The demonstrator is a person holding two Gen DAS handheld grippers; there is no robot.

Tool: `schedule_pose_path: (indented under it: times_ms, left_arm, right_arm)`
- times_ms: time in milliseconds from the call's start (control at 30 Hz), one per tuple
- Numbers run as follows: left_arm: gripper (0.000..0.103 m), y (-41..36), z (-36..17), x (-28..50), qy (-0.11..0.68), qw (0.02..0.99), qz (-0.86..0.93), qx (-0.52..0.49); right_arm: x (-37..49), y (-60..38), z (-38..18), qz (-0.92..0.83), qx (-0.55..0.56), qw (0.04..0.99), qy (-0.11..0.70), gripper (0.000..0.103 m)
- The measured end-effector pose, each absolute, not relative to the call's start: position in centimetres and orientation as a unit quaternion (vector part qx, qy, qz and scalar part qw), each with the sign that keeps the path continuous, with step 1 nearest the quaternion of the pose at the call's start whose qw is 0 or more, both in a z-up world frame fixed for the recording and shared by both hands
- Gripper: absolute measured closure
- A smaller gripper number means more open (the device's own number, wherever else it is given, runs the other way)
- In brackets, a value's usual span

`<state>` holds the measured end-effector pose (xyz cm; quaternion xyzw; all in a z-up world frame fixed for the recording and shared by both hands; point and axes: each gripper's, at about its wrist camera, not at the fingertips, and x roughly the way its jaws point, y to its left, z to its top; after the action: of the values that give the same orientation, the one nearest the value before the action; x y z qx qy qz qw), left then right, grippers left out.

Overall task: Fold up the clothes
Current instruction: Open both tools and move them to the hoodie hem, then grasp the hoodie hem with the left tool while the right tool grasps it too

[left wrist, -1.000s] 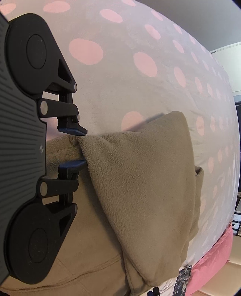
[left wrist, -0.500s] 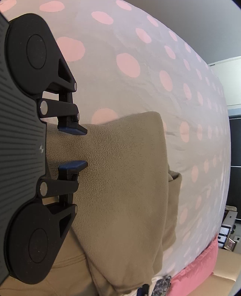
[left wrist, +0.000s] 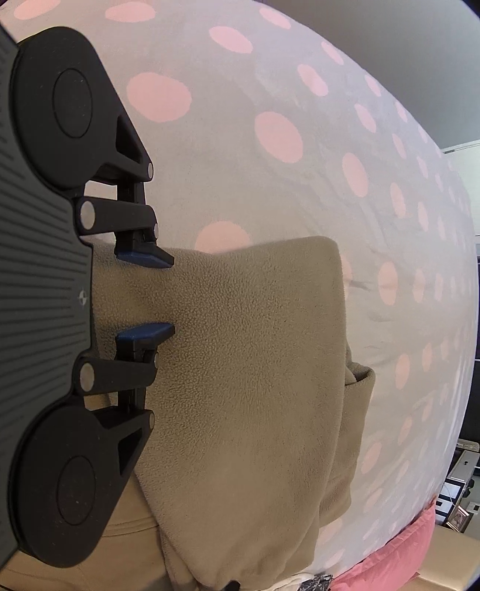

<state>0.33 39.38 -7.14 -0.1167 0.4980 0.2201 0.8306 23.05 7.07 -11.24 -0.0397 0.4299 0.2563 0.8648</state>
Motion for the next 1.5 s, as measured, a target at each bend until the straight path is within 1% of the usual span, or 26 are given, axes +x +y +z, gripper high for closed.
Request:
schedule_pose_path:
  times_ms: [100, 167, 400, 467, 600, 800, 900, 1000, 1133, 1233, 1400, 1467, 1500]
  left_arm:
    - [0.073, 39.2, -6.0, -0.8, 0.480, 0.843, 0.216, -0.109]
    - [0.073, 39.0, -5.1, -1.8, 0.468, 0.851, 0.210, -0.108]
    - [0.073, 37.4, -1.8, -5.4, 0.446, 0.875, 0.165, -0.092]
    - [0.073, 36.8, -1.4, -6.4, 0.445, 0.878, 0.158, -0.081]
    - [0.073, 35.9, -1.4, -8.8, 0.456, 0.875, 0.141, -0.075]
    - [0.072, 34.8, -3.6, -11.4, 0.496, 0.855, 0.127, -0.086]
    - [0.057, 35.0, -5.4, -12.3, 0.520, 0.836, 0.126, -0.123]
    - [0.056, 34.8, -6.7, -13.0, 0.533, 0.826, 0.125, -0.135]
    - [0.049, 34.6, -8.3, -13.8, 0.545, 0.813, 0.118, -0.164]
    - [0.049, 34.2, -9.7, -13.9, 0.561, 0.800, 0.121, -0.174]
    - [0.049, 33.1, -11.8, -14.1, 0.589, 0.780, 0.114, -0.178]
    - [0.049, 32.8, -12.4, -14.3, 0.599, 0.774, 0.110, -0.172]
    - [0.049, 32.7, -12.6, -14.4, 0.602, 0.771, 0.108, -0.174]
  right_arm:
    - [21.9, 5.8, -9.2, 0.273, -0.038, 0.871, 0.406, 0.077]
    - [21.2, 4.8, -8.1, 0.277, -0.045, 0.875, 0.396, 0.073]
    - [18.4, 1.1, -6.4, 0.273, -0.074, 0.889, 0.360, 0.071]
    - [17.7, -0.1, -6.2, 0.276, -0.078, 0.886, 0.364, 0.067]
    - [16.7, -1.9, -6.2, 0.269, -0.099, 0.876, 0.388, 0.066]
    - [16.2, -5.2, -7.1, 0.247, -0.115, 0.859, 0.434, 0.053]
    - [16.1, -6.7, -7.9, 0.233, -0.112, 0.851, 0.457, 0.048]
    - [16.2, -8.0, -9.0, 0.228, -0.097, 0.838, 0.486, 0.047]
    - [15.8, -9.2, -10.2, 0.237, -0.073, 0.819, 0.518, 0.046]
    - [15.4, -9.4, -10.9, 0.246, -0.067, 0.808, 0.532, 0.046]
    - [15.1, -9.5, -12.1, 0.244, -0.079, 0.799, 0.543, 0.040]
    - [15.1, -9.9, -12.7, 0.239, -0.081, 0.795, 0.552, 0.036]
    - [15.1, -10.2, -13.1, 0.235, -0.079, 0.791, 0.560, 0.036]
